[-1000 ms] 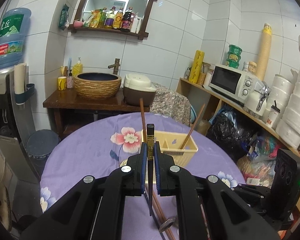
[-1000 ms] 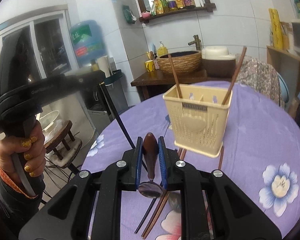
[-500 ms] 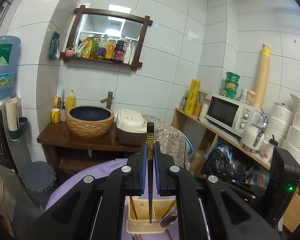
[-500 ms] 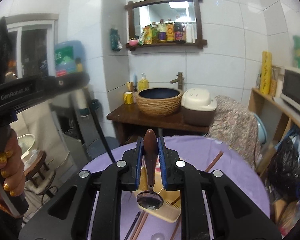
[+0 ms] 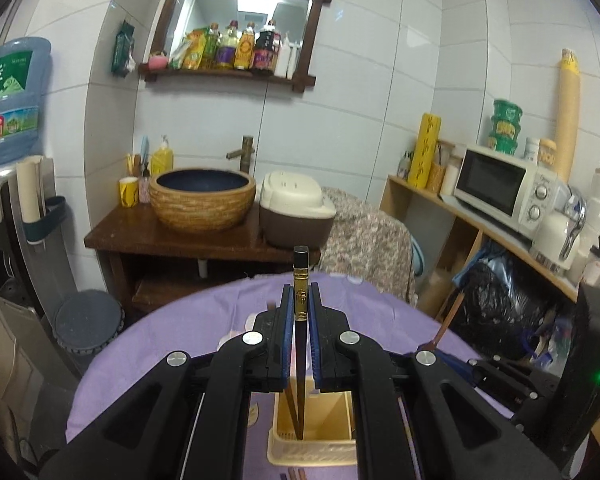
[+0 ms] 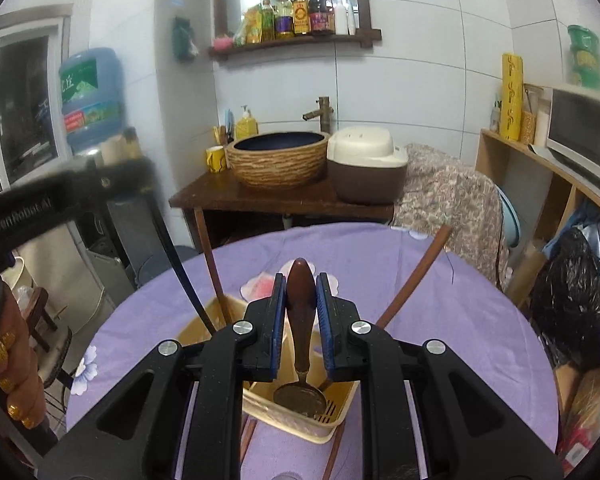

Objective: Organize utensils
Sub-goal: 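Lower the spoon and black chopstick into the holder and open both grippers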

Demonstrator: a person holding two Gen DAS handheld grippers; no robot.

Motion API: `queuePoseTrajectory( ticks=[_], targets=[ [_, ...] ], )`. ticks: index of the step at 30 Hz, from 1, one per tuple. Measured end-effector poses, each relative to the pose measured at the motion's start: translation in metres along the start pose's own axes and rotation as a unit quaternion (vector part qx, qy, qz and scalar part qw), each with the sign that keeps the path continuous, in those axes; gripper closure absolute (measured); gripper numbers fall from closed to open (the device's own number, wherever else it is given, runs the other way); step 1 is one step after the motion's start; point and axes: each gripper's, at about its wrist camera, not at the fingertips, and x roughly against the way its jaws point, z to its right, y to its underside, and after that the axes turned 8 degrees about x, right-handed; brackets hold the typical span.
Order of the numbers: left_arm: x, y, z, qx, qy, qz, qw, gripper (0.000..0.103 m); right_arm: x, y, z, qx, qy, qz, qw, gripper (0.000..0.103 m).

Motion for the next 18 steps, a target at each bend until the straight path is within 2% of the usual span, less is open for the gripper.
queuePoseTrajectory(
  ticks=[8, 18],
  targets=[
    [-0.027, 0.036, -0.013, 0.007, -0.011, -0.051, 0.9986, 0.094, 0.001, 0.016, -0.005, 0.003, 0.004, 0.000, 1.000, 0.087],
    [-0.023, 0.034, -0.012, 0.007, -0.007, -0.052, 0.9986, 0.092, 0.000, 0.023, 0.003, -0.013, 0.005, 0.005, 1.000, 0.087]
  ],
)
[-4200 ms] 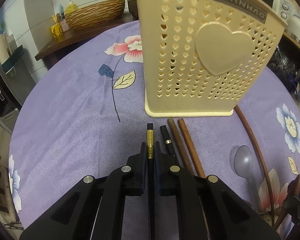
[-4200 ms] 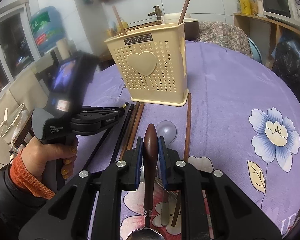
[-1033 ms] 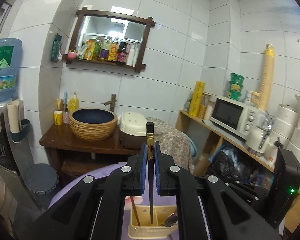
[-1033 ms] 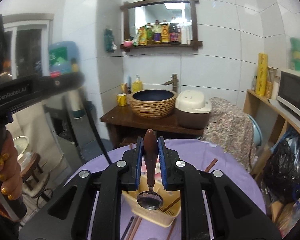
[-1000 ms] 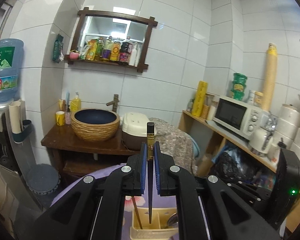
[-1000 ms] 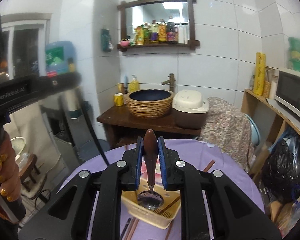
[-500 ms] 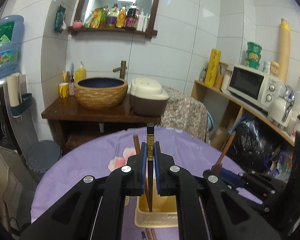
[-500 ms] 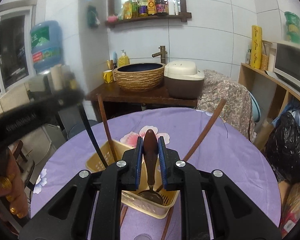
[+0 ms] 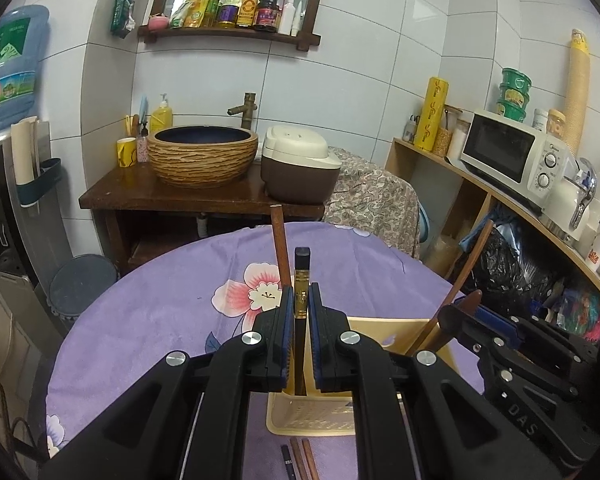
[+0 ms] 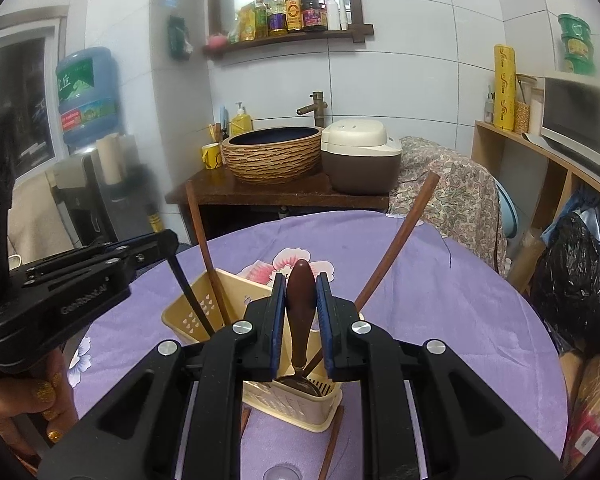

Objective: Organize utensils
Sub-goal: 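Lower the spoon and black chopstick into the holder and open both grippers, then move both open tools back down to the remaining utensils on the cloth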

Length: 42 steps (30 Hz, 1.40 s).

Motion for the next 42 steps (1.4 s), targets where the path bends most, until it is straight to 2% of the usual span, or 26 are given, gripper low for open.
queuePoseTrajectory(
  ticks=[1, 2, 4, 6, 7, 8, 10, 12, 14, 18, 22, 24, 28, 33, 37, 42],
  targets=[
    [0.002, 0.000, 0.000, 0.000, 0.000, 0.002, 1.0000, 0.081, -0.001, 0.001, 0.002, -0.003, 0.000, -0.001, 1.000, 0.087],
    [0.005, 0.001, -0.001, 0.000, 0.000, 0.006, 1.0000, 0.055, -0.002, 0.001, 0.003, -0.007, 0.000, -0.001, 1.000, 0.086],
    [0.018, 0.003, -0.005, 0.009, 0.003, 0.028, 0.9996, 0.030, -0.003, 0.003, 0.006, -0.011, 0.003, -0.003, 1.000, 0.082],
    [0.028, 0.007, -0.005, 0.007, 0.006, 0.040, 0.9992, 0.030, -0.001, 0.005, 0.007, -0.015, 0.010, 0.003, 1.000, 0.054],
    [0.030, 0.009, -0.004, 0.003, 0.008, 0.039, 0.9992, 0.028, 0.001, 0.006, 0.008, -0.018, 0.011, 0.007, 1.000, 0.047],
    [0.034, 0.014, -0.004, -0.004, 0.007, 0.038, 0.9993, 0.025, 0.003, 0.008, 0.009, -0.022, 0.014, 0.011, 1.000, 0.042],
    [0.039, 0.023, -0.005, -0.010, 0.005, 0.035, 0.9993, 0.021, 0.007, 0.011, 0.009, -0.023, 0.016, 0.013, 1.000, 0.041],
    [0.045, 0.032, -0.008, -0.013, 0.005, 0.033, 0.9994, 0.018, 0.012, 0.016, 0.006, -0.023, 0.018, 0.010, 1.000, 0.028],
    [0.051, 0.043, -0.014, -0.010, 0.006, 0.027, 0.9996, 0.010, 0.021, 0.023, 0.003, -0.023, 0.016, 0.013, 1.000, 0.026],
    [0.058, 0.067, -0.027, -0.003, 0.001, 0.001, 1.0000, 0.006, 0.038, 0.046, -0.009, -0.009, 0.015, 0.001, 1.000, 0.014],
    [0.062, 0.102, -0.043, 0.007, -0.011, -0.033, 0.9994, 0.005, 0.057, 0.077, -0.022, 0.004, 0.011, -0.007, 1.000, 0.013],
    [0.064, 0.118, -0.048, 0.005, -0.020, -0.046, 0.9988, 0.005, 0.066, 0.094, -0.027, 0.004, 0.019, -0.013, 1.000, 0.007],
    [0.066, 0.144, -0.054, 0.008, -0.038, -0.062, 0.9974, 0.005, 0.075, 0.126, -0.033, 0.006, 0.026, -0.031, 0.999, 0.006],
    [0.059, 0.169, -0.059, 0.009, -0.055, -0.085, 0.9948, 0.007, 0.073, 0.159, -0.035, -0.001, 0.029, -0.073, 0.997, 0.006],
    [0.054, 0.187, -0.066, 0.021, -0.057, -0.112, 0.9919, 0.014, 0.074, 0.178, -0.032, -0.008, 0.037, -0.094, 0.995, 0.006],
    [0.051, 0.197, -0.065, 0.021, -0.047, -0.134, 0.9896, 0.029, 0.075, 0.191, -0.021, -0.020, 0.052, -0.112, 0.992, 0.006]
  ],
)
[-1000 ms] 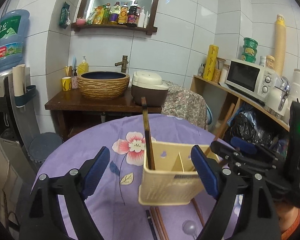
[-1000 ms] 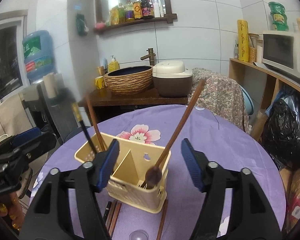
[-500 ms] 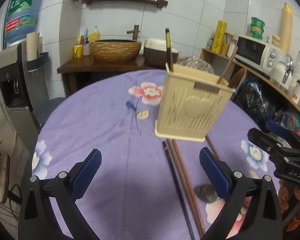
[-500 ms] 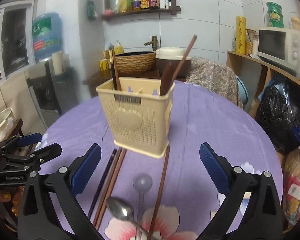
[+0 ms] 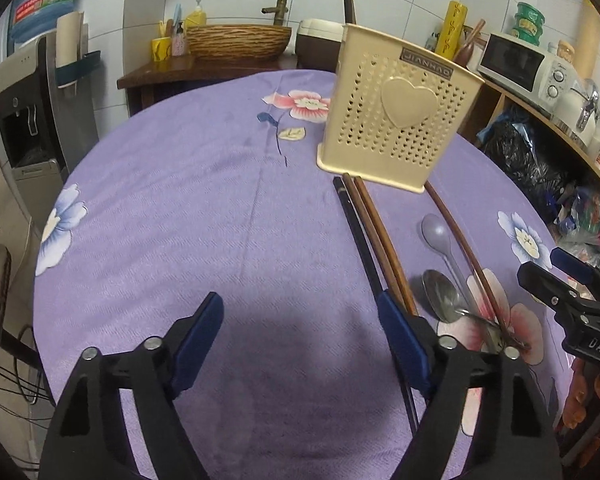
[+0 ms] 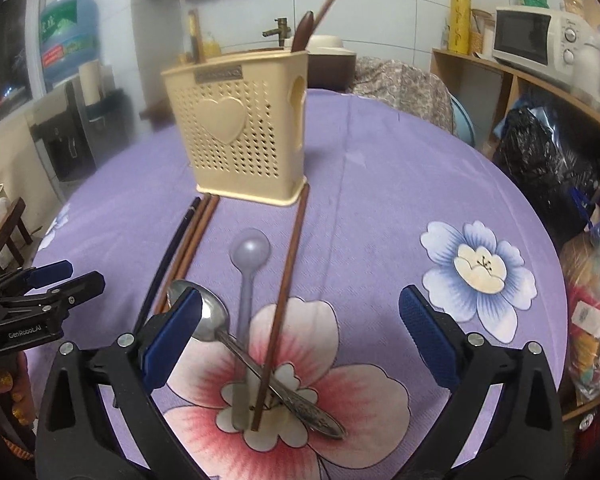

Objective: Organize utensils
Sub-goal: 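Move both open tools back down to the remaining utensils on the cloth, then close the right gripper on a brown chopstick while the left closes on a black chopstick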

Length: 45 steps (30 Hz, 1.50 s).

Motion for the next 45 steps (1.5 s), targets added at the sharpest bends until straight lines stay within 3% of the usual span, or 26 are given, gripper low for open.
queuePoseTrajectory(
  ticks=[8, 15, 28, 38, 45],
  targets=[
    [-0.013, 0.006, 0.017, -0.019, 0.015, -0.027, 0.9993, 0.047, -0.004, 0.004, 0.006, -0.008, 0.007, -0.010, 1.000, 0.006],
    [-0.021, 0.014, 0.034, -0.042, 0.017, -0.045, 0.9979, 0.050, -0.005, 0.005, 0.010, -0.014, 0.008, -0.013, 1.000, 0.006],
    [-0.032, 0.010, 0.048, -0.078, -0.033, -0.043, 0.9955, 0.054, -0.004, 0.006, 0.009, -0.015, 0.006, -0.015, 1.000, 0.006],
    [-0.060, -0.024, 0.043, -0.095, -0.053, -0.051, 0.9927, 0.054, -0.002, 0.007, 0.014, -0.019, 0.007, -0.016, 1.000, 0.006],
    [-0.086, -0.068, 0.019, -0.070, -0.069, -0.063, 0.9932, 0.074, -0.003, 0.002, 0.018, -0.017, -0.005, -0.014, 1.000, 0.006]
  ],
)
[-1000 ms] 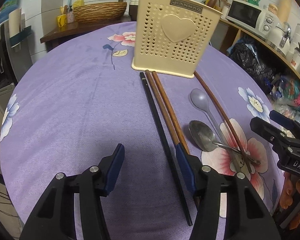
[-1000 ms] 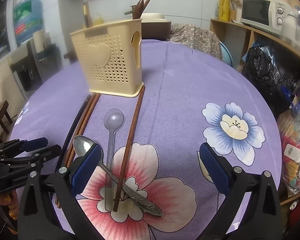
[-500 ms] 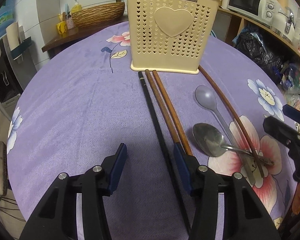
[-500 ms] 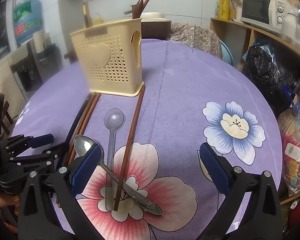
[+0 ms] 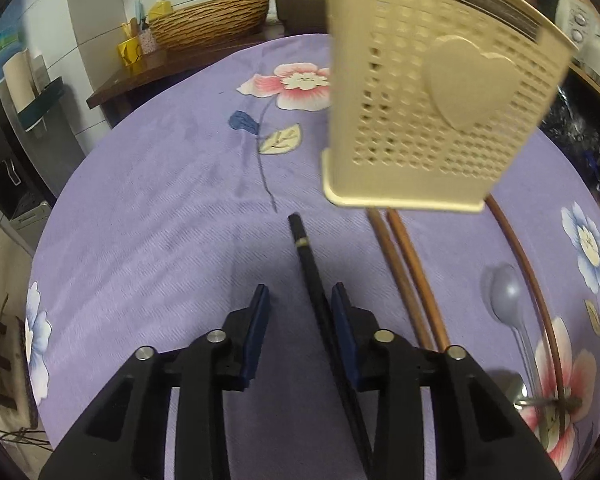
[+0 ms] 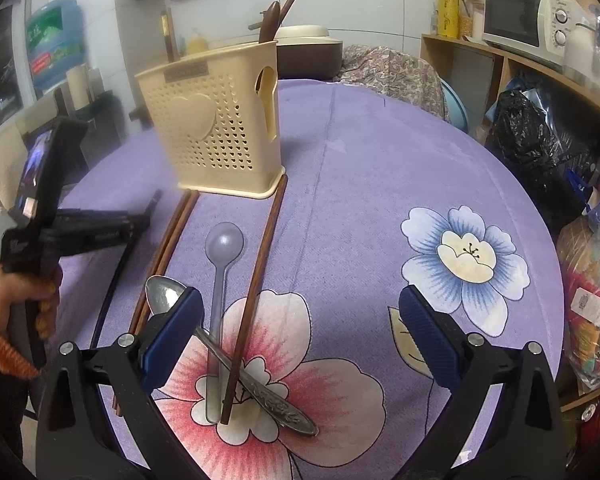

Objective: Organize utensils
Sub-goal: 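Close the right gripper on a brown chopstick while the left closes on a black chopstick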

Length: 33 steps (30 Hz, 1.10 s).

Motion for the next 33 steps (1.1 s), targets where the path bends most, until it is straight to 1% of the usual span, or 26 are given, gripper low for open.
queuePoseTrajectory(
  ticks=[1, 2, 4, 6, 7, 9, 10, 11, 12, 13, 14, 16, 18, 21, 25, 30, 33],
  targets=[
    [0.000, -0.002, -0.003, 0.005, 0.001, 0.000, 1.0000, 0.077, -0.001, -0.002, 0.000, 0.001, -0.002, 0.001, 1.000, 0.006],
    [0.000, -0.001, -0.004, 0.005, 0.003, -0.001, 1.0000, 0.078, -0.002, -0.005, 0.000, 0.000, -0.007, 0.002, 1.000, 0.006],
    [0.001, 0.002, -0.002, -0.004, 0.000, 0.004, 1.0000, 0.078, -0.008, -0.012, 0.000, -0.001, -0.025, 0.004, 1.000, 0.010],
    [0.002, 0.004, 0.000, -0.007, -0.003, 0.008, 0.9999, 0.078, -0.021, -0.024, -0.001, -0.002, -0.044, -0.002, 0.999, 0.019],
    [0.003, 0.005, 0.001, -0.004, -0.002, 0.008, 1.0000, 0.078, -0.026, -0.029, -0.002, -0.001, -0.049, -0.006, 0.999, 0.020],
    [0.005, 0.007, 0.002, -0.002, 0.003, 0.005, 1.0000, 0.078, -0.043, -0.042, -0.006, 0.007, -0.056, -0.019, 0.998, 0.028],
    [0.006, 0.008, 0.002, -0.003, 0.004, 0.004, 1.0000, 0.078, -0.049, -0.046, -0.008, 0.009, -0.058, -0.024, 0.998, 0.031],
    [0.006, 0.009, 0.004, -0.006, 0.003, 0.005, 1.0000, 0.078, -0.056, -0.051, -0.009, 0.011, -0.059, -0.029, 0.998, 0.037],
    [0.006, 0.010, 0.004, -0.007, 0.002, 0.006, 1.0000, 0.078, -0.063, -0.055, -0.010, 0.012, -0.057, -0.034, 0.998, 0.044],
    [0.007, 0.010, 0.005, -0.006, 0.002, 0.006, 1.0000, 0.078, -0.070, -0.058, -0.010, 0.011, -0.055, -0.039, 0.998, 0.047],
    [0.007, 0.010, 0.005, -0.004, 0.002, 0.006, 1.0000, 0.078, -0.078, -0.061, -0.010, 0.005, -0.055, -0.045, 0.997, 0.053],
    [0.007, 0.009, 0.004, -0.001, 0.006, 0.005, 1.0000, 0.078, -0.089, -0.064, -0.012, 0.001, -0.049, -0.053, 0.997, 0.059],
    [0.006, 0.008, 0.003, 0.000, 0.007, 0.004, 1.0000, 0.078, -0.100, -0.067, -0.013, 0.002, -0.040, -0.062, 0.997, 0.069],
    [0.006, 0.008, 0.001, 0.001, 0.008, 0.006, 0.9999, 0.078, -0.111, -0.066, -0.017, 0.006, -0.039, -0.074, 0.996, 0.076],
    [0.004, 0.006, 0.000, -0.002, 0.008, 0.006, 0.9999, 0.078, -0.118, -0.064, -0.020, 0.014, -0.030, -0.078, 0.996, 0.080],
    [0.006, 0.008, 0.000, -0.003, 0.009, 0.007, 0.9999, 0.078, -0.123, -0.067, -0.018, 0.027, -0.016, -0.079, 0.996, 0.093],
    [0.008, 0.011, -0.001, -0.005, 0.013, 0.007, 0.9999, 0.078, -0.122, -0.064, -0.008, 0.026, -0.016, -0.082, 0.996, 0.095]
  ],
)
